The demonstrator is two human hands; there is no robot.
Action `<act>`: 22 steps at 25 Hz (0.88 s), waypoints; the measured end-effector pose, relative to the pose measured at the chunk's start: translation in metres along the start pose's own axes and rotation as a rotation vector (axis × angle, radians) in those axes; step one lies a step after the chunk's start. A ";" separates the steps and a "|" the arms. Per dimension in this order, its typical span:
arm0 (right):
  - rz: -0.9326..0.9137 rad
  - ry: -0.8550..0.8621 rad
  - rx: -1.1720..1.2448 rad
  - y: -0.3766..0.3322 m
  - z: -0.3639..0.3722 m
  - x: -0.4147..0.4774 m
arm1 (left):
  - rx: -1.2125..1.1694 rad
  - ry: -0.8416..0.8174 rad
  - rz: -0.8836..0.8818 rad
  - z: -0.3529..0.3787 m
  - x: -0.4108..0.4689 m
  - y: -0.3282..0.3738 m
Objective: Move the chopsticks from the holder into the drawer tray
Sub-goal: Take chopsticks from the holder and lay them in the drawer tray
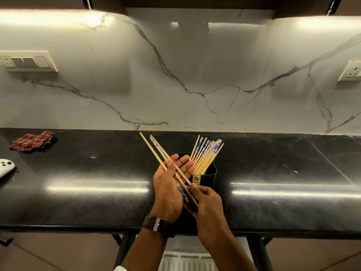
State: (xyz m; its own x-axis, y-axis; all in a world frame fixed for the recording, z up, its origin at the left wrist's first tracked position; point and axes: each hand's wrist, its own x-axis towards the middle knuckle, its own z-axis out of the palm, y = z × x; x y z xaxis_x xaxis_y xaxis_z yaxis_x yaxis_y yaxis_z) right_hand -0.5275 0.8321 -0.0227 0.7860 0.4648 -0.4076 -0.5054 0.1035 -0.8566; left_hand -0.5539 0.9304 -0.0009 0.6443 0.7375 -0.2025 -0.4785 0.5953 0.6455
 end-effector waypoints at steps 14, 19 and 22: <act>0.108 -0.110 0.113 -0.002 -0.005 -0.014 | 0.036 0.025 0.030 -0.007 -0.005 -0.012; 0.146 -0.087 0.109 0.003 -0.012 -0.013 | -0.066 0.024 0.060 -0.007 -0.001 -0.010; 0.191 -0.083 0.115 0.006 -0.013 -0.014 | -0.083 0.034 0.100 -0.008 0.003 -0.008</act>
State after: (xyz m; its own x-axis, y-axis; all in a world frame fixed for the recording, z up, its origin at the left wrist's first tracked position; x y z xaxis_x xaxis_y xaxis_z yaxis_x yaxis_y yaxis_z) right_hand -0.5371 0.8151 -0.0260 0.6429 0.5559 -0.5269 -0.6827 0.1040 -0.7232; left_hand -0.5532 0.9301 -0.0124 0.5714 0.8037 -0.1659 -0.5879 0.5420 0.6005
